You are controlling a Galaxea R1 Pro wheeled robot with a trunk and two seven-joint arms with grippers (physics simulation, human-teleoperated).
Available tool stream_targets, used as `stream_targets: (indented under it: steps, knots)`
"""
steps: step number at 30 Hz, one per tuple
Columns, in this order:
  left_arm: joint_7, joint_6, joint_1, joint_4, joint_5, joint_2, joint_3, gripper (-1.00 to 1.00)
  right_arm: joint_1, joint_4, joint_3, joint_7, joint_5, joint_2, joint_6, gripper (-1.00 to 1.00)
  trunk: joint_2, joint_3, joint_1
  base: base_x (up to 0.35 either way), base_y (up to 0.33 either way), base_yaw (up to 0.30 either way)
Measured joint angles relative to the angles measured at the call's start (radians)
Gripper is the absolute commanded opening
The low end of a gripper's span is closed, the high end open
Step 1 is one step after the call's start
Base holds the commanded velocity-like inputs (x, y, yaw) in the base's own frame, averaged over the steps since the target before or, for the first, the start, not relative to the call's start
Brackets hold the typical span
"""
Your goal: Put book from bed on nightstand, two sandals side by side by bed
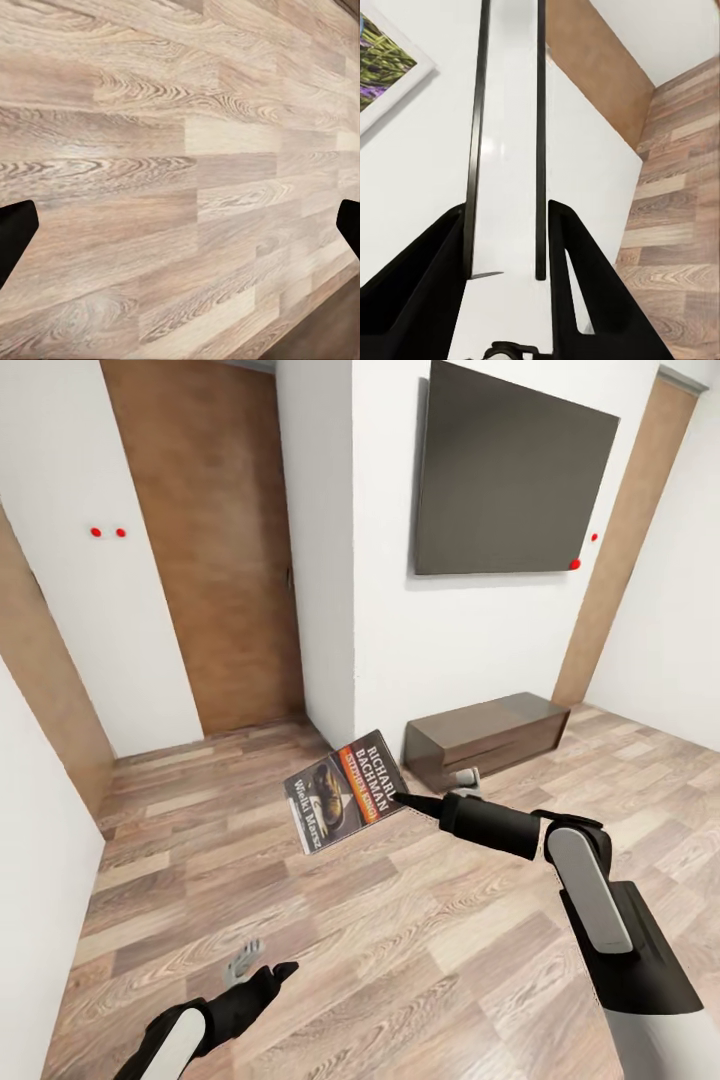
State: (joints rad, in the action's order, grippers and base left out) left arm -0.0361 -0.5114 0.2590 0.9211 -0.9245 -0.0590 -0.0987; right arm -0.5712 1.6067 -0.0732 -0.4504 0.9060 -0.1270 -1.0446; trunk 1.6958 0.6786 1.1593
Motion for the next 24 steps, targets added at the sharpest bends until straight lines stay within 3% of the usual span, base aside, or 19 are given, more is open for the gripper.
stream_targets:
  steps: [5, 10, 19, 24]
  knots:
    - [0.0, 0.0, 0.0, 0.0, 0.0, 0.0, 0.0, 1.0, 0.0, -0.001, 0.004, 0.001, -0.002, 0.0, 0.0, -1.0, 0.0, 0.0, 0.0, 0.324, -0.105, -0.254]
    - [0.0, 0.0, 0.0, 0.0, 0.0, 0.0, 0.0, 1.0, -0.001, -0.028, 0.02, 0.031, -0.004, 0.0, 0.001, -1.0, 0.0, 0.0, 0.0, 0.324, -0.108, -0.08]
    - [0.0, 0.0, 0.0, 0.0, 0.001, 0.0, 0.0, 1.0, -0.002, -0.044, 0.135, 0.063, -0.003, 0.0, 0.003, -1.0, 0.0, 0.0, 0.0, 0.324, -0.109, -0.028]
    - [0.0, 0.0, 0.0, 0.0, 0.001, 0.0, 0.0, 1.0, -0.003, -0.054, 0.19, 0.066, -0.004, -0.002, 0.003, -1.0, 0.0, 0.0, 0.0, 0.324, -0.109, -0.167]
